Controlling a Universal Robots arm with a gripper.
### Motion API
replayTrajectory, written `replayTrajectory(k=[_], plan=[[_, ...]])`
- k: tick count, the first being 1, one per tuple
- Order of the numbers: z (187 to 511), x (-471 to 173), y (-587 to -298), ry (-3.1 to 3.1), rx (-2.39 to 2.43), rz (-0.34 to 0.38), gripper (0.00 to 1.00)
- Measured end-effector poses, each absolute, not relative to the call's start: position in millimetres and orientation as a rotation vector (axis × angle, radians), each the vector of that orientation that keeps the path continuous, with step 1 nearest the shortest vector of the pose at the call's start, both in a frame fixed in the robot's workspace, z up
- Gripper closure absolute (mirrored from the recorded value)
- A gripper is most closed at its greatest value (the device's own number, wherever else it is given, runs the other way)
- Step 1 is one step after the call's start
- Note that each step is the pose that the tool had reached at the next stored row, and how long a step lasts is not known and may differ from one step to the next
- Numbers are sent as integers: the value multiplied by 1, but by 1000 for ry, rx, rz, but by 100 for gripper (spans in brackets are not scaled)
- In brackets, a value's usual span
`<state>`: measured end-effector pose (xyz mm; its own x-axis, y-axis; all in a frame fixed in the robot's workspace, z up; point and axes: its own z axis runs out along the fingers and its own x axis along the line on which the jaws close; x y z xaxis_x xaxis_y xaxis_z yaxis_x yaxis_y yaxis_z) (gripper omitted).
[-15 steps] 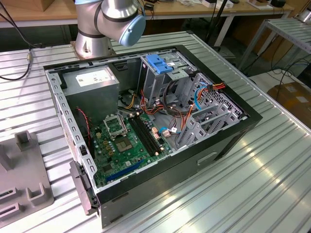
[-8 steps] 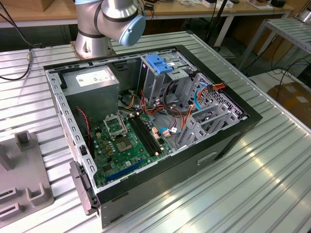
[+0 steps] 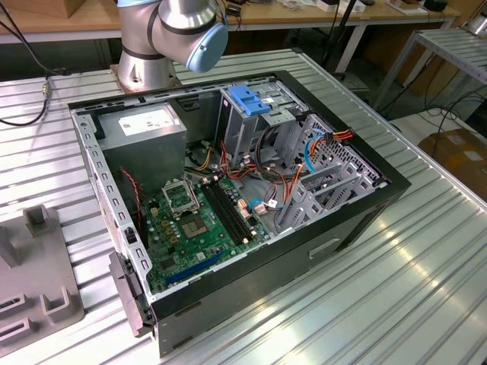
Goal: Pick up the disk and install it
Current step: 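Pick up the disk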
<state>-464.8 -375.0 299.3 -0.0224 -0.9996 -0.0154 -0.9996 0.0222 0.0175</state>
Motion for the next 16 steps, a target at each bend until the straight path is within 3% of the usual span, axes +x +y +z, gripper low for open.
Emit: replayTrajectory(k=[16], plan=[[314,-465,-375,-2245,2196,-37,63]])
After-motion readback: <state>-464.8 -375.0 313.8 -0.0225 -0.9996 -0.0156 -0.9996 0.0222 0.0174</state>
